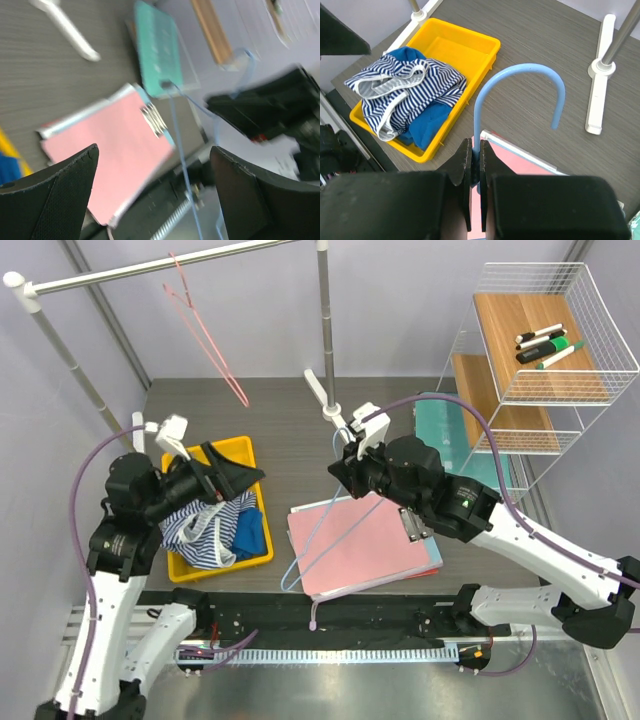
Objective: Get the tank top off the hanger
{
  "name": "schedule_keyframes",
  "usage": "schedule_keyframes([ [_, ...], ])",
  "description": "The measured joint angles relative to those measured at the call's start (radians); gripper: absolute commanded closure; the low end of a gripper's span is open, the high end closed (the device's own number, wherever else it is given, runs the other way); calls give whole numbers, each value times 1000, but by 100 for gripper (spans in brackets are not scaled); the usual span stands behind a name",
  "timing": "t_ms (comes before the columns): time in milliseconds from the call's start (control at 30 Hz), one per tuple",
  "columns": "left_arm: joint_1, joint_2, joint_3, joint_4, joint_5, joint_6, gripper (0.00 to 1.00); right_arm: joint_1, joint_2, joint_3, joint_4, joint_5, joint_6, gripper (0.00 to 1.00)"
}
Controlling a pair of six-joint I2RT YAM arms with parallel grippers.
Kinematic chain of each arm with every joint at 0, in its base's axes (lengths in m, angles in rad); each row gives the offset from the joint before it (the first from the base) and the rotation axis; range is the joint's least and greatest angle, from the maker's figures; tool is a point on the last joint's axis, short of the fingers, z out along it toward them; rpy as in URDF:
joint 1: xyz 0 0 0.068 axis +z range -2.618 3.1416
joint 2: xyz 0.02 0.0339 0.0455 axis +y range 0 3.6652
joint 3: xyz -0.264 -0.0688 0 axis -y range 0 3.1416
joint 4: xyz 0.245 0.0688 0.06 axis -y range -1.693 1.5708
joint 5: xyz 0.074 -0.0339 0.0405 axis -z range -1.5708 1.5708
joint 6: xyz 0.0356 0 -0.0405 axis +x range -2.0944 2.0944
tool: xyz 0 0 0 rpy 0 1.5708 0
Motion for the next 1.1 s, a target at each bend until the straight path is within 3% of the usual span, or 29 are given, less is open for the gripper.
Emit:
schedule_keyframes([
  [133,-209,53,27,40,77,11,11,0,2,0,0,-21,-43,99],
  [300,-474,119,93,44,10,41,15,0,2,0,1,2,-68,99],
  [433,-625,130,118,23,-107,64,25,0,13,13,-12,47,-77,99],
  [733,-1024,184,123,-109,-560,90,33,0,73,96,-30,115,-97,99],
  [933,-1122,194,151,-213,-792,88,36,0,76,124,-31,122,-107,99],
  [1100,-1123,126,150,-237,-858,86,36,0,76,125,-34,137,-114,99],
])
